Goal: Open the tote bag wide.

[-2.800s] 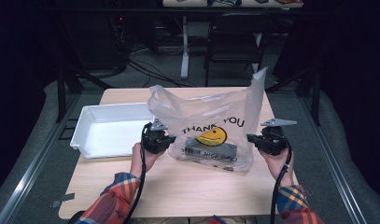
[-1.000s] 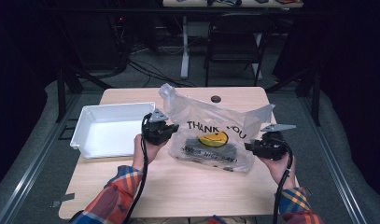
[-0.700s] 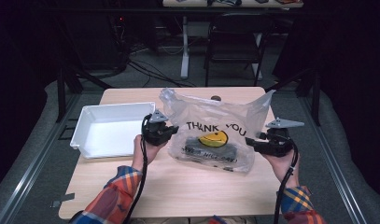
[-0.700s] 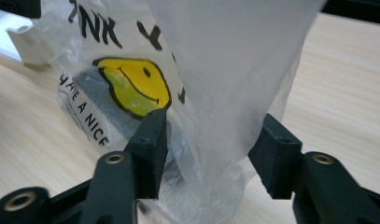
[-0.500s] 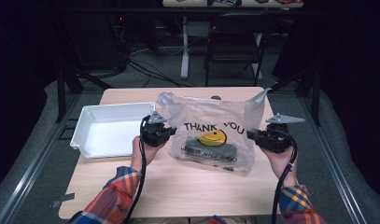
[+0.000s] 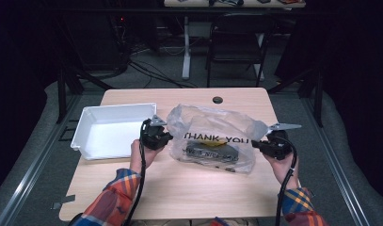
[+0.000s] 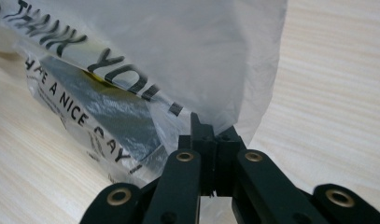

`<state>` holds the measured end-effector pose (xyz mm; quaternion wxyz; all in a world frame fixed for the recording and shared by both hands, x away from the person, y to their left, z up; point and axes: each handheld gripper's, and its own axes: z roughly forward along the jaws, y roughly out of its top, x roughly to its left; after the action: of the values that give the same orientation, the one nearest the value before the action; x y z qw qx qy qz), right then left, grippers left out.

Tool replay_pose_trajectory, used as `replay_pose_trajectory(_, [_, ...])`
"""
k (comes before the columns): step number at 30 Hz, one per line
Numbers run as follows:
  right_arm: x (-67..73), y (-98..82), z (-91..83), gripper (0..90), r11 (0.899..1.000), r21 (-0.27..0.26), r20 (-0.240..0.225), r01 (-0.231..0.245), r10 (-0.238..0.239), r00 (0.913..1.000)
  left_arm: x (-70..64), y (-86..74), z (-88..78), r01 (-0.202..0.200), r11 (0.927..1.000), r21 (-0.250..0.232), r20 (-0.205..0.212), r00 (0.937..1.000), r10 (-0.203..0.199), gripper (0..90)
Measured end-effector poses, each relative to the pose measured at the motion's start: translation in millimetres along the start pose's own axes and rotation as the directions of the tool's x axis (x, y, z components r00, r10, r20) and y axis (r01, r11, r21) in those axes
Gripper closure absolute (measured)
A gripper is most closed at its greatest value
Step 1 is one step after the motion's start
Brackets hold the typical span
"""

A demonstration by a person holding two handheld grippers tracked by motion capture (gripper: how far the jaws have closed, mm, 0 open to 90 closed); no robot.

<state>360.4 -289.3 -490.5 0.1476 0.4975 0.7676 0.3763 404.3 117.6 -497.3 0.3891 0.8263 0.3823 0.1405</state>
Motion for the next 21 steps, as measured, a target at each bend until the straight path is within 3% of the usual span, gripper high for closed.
replay_pose_trajectory(11, [8.6, -9.1, -10.1, 90.0, 1.0, 0.023, -0.062, 0.004, -0.003, 0.9981, -3.5, -7.6, -17.3, -0.003, 0.9995, 0.03, 0.033, 0.9995, 0.002, 89.4])
replay_pose_trajectory(14, [11.0, -15.2, -1.5, 90.0, 0.997, 0.07, -0.059, 0.013, -0.009, 0.9982, -4.7, -11.9, -14.9, -0.003, 0.9988, 0.049, 0.027, 0.9996, 0.001, 89.4])
replay_pose_trajectory(18, [10.6, -17.3, 4.7, 90.0, 0.996, 0.094, -0.051, 0.012, -0.007, 0.9987, -5.9, -12.6, -12.8, -0.008, 0.9979, 0.065, 0.032, 0.9995, 0.006, 88.8])
replay_pose_trajectory(20, [9.9, -19.4, 10.4, 90.0, 0.993, 0.114, -0.059, 0.015, -0.009, 0.9982, -6.9, -11.8, -14.6, -0.017, 0.9982, 0.058, 0.023, 0.9996, 0.016, 82.4])
replay_pose_trajectory(21, [9.9, -19.4, 10.4, 90.0, 0.993, 0.114, -0.059, 0.015, -0.009, 0.9982, -6.9, -11.8, -14.6, -0.017, 0.9982, 0.058, 0.023, 0.9996, 0.016, 74.9])
